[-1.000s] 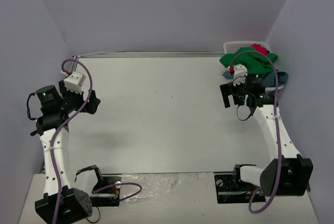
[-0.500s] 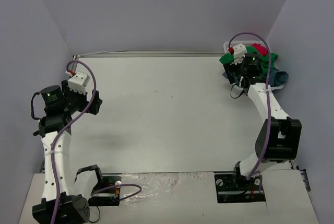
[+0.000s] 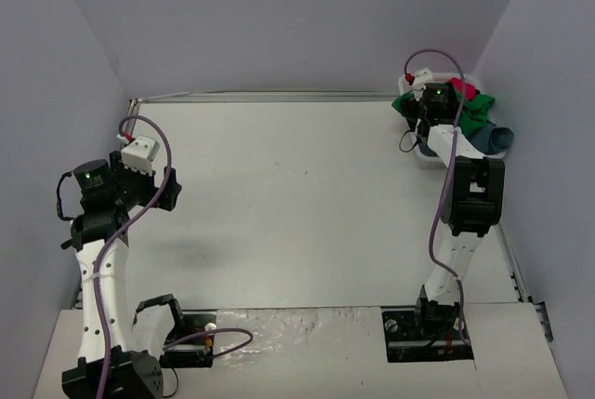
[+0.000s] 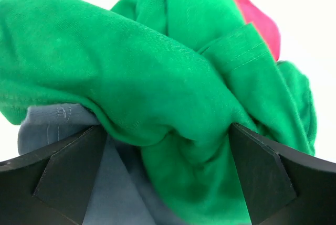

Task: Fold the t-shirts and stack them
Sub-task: Grab crumpled tshirt from bin with the right arm

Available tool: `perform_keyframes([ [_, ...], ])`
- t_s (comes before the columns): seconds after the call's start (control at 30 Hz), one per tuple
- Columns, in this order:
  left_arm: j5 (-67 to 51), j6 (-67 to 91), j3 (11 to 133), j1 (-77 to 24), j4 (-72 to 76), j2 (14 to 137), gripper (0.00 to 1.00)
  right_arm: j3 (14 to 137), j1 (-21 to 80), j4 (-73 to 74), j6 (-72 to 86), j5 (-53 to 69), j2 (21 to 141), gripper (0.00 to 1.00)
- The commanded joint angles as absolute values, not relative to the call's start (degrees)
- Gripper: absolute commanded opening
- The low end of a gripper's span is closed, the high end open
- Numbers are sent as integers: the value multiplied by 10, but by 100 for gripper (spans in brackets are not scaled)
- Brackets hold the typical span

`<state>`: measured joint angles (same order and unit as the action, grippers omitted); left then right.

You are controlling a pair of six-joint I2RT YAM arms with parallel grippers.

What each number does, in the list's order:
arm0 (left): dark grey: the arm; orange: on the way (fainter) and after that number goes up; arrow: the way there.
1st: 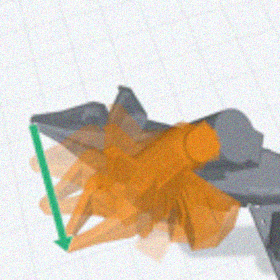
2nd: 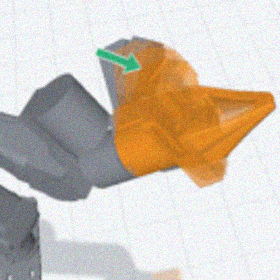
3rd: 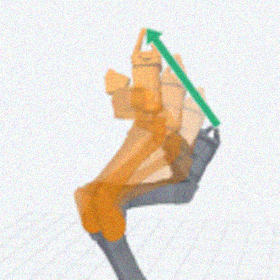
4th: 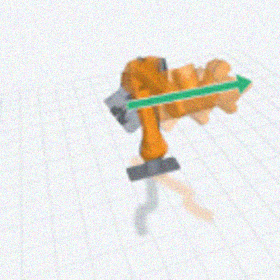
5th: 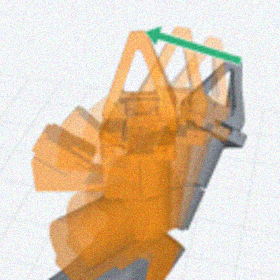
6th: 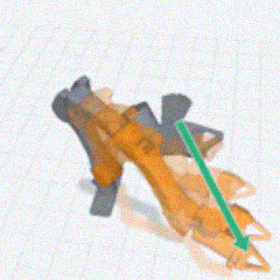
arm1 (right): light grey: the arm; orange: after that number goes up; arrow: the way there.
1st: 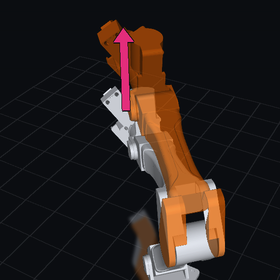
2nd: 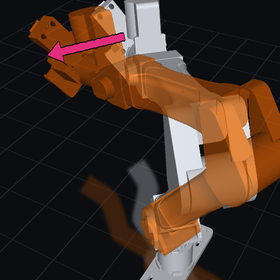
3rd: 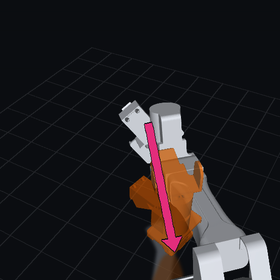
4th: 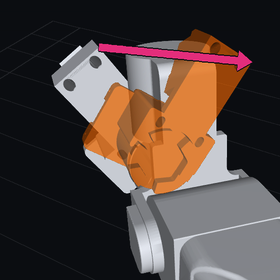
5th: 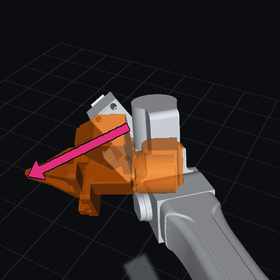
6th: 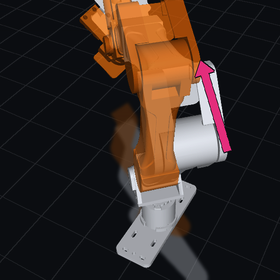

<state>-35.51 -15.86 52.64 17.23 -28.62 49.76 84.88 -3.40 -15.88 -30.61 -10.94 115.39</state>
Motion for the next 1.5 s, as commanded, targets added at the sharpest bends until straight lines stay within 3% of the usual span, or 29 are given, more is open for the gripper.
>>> perform_keyframes([
  [0.0, -359, -160, 542, 179, -291, 504, 94, 910, -33, -209, -303, -156, 1187, 100],
  [0.2, -372, -158, 543, 187, -288, 521, 94, 958, -37, -211, -299, -164, 1233, 100],
  [0.3, -374, -157, 542, 192, -287, 529, 94, 954, -40, -211, -287, -160, 1232, 95],
  [0.77, -390, -156, 536, 207, -286, 524, 94, 829, -53, -195, -249, -46, 1052, 97],
  [1.03, -396, -160, 535, 207, -288, 526, 94, 883, -63, -189, -250, -90, 1109, 97],
  [1.23, -401, -165, 534, 207, -289, 534, 94, 971, -75, -166, -243, -112, 1221, 96],
  [1.33, -401, -167, 533, 207, -288, 537, 94, 1019, -77, -156, -243, -127, 1263, 55],
  [1.37, -400, -167, 532, 207, -288, 537, 94, 1026, -78, -155, -242, -129, 1268, 21],
  [1.4, -400, -168, 532, 207, -289, 536, 94, 1032, -78, -153, -239, -130, 1271, 4],
  [1.47, -399, -168, 531, 209, -289, 536, 94, 1028, -78, -151, -234, -120, 1264, 0],
])
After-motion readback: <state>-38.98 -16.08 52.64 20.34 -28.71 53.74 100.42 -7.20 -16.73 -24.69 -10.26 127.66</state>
